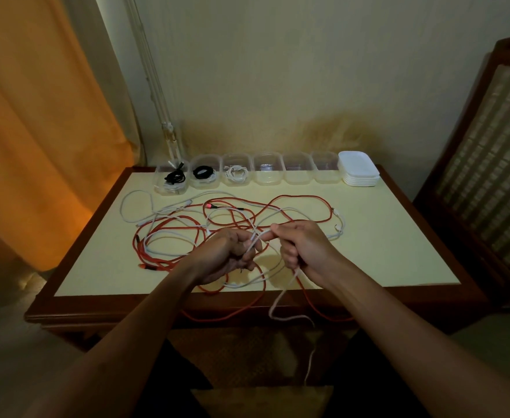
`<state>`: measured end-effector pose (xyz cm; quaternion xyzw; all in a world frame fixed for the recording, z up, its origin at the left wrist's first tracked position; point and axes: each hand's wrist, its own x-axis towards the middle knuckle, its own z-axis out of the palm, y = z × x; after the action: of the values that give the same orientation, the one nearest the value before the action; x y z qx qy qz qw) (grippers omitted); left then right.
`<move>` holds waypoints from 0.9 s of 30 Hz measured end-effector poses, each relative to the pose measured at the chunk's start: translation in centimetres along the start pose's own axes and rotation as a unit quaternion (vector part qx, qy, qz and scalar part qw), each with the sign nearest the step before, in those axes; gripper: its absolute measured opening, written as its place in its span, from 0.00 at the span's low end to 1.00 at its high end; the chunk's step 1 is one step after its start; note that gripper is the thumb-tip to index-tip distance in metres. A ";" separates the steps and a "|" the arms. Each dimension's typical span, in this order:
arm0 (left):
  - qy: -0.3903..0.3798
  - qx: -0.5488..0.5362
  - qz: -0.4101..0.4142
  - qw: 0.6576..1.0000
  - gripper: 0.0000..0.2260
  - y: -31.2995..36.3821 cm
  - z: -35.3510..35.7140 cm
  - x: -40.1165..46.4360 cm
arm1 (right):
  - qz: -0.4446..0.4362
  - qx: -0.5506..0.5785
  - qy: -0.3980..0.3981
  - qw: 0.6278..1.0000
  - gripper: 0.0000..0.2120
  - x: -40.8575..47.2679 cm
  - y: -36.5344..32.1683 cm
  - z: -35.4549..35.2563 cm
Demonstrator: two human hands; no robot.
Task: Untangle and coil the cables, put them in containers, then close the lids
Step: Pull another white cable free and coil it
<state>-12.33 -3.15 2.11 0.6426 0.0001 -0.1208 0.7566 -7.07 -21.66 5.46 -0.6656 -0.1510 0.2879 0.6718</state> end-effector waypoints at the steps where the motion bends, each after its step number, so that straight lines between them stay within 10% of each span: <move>1: -0.014 -0.025 -0.015 0.999 0.13 0.0 0.2 0.0 | 0.004 -0.001 0.021 1.000 0.14 0.2 0.1 -0.1; 8: -0.075 -0.104 -0.054 0.990 0.12 0.1 0.5 -0.1 | -0.024 -0.107 0.103 0.989 0.12 0.8 0.7 -0.6; 17: -0.005 0.092 -0.128 0.987 0.15 -0.9 2.2 -0.1 | -0.056 -0.167 0.098 0.980 0.10 0.9 2.2 -1.1; 27: -0.016 -0.051 -0.068 0.996 0.19 -0.8 3.4 0.6 | -0.087 -0.189 0.117 0.971 0.14 1.8 3.3 -2.1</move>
<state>-12.45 -6.69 1.83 0.5999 0.0378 -0.1823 0.7781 -5.03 -22.42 1.80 -0.7936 -0.1805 0.1144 0.5697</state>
